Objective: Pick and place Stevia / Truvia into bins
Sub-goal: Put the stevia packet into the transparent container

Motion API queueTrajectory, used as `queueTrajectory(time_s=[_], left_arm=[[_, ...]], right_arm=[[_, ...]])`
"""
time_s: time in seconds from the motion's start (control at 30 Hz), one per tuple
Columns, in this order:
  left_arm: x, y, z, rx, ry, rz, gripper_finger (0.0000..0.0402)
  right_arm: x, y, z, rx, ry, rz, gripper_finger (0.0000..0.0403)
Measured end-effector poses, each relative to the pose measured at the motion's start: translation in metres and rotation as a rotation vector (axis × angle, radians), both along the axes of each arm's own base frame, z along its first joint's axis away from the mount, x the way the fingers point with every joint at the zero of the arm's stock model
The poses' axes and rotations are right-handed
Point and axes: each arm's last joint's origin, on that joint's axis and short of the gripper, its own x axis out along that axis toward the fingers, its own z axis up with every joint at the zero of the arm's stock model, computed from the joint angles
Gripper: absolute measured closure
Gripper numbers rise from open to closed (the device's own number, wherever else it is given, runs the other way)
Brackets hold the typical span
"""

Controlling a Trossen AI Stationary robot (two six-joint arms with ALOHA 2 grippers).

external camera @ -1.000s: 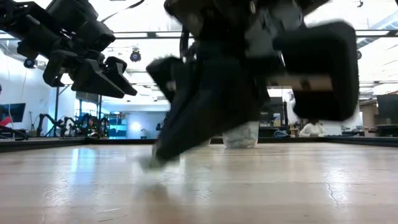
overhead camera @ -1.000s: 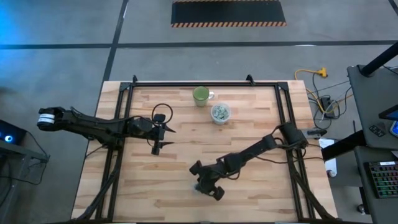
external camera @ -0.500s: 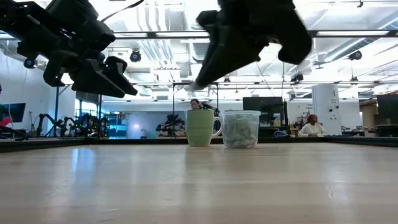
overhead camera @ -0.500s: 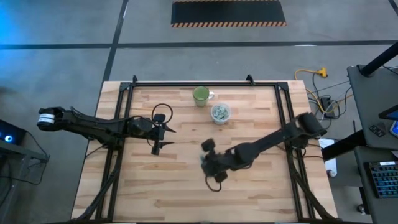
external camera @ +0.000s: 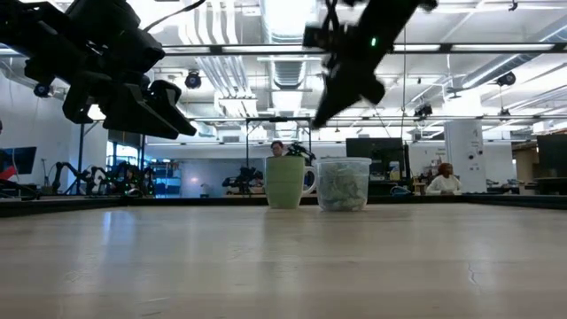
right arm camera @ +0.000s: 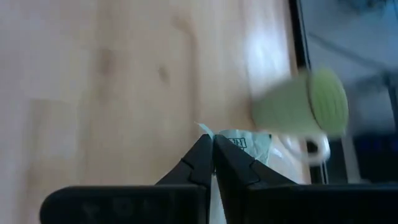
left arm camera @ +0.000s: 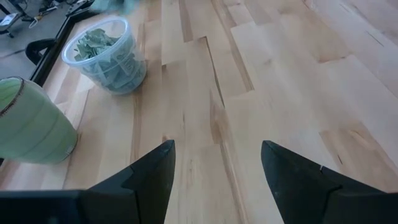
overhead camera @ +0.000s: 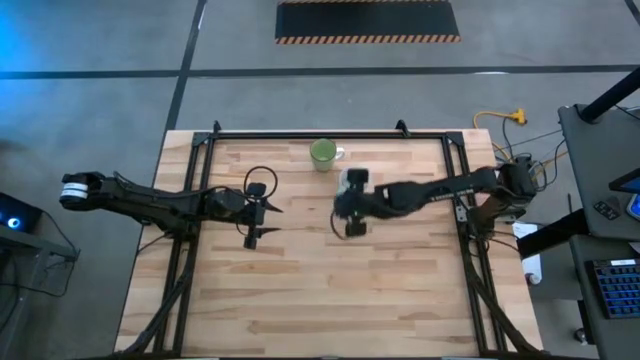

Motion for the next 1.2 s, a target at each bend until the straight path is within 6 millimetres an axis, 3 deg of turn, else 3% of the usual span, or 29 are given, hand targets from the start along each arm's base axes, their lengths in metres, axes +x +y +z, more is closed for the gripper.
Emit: queueTrajectory(time_s=[0.13,0.3,0.67,1.2], left_arm=[[0.000,0.000,0.000,0.000,0.001,0.000,0.0180],[0.000,0.000,0.000,0.001,-0.001,0.000,0.0180],[0.000,0.000,0.000,0.023,-0.002,-0.002,0.0180],[0.001,0.001,0.002,0.071,-0.015,0.003,0.0180]], right_arm=[[-0.007,-0.029,-0.013,0.018,0.024,-0.111,0.0394],[-0.013,-0.049,-0.027,0.034,0.030,-0.178,0.0394],[-0.015,-0.071,-0.030,0.075,-0.008,-0.180,0.0394],[-0.025,-0.102,-0.039,0.299,-0.023,-0.182,0.0394]])
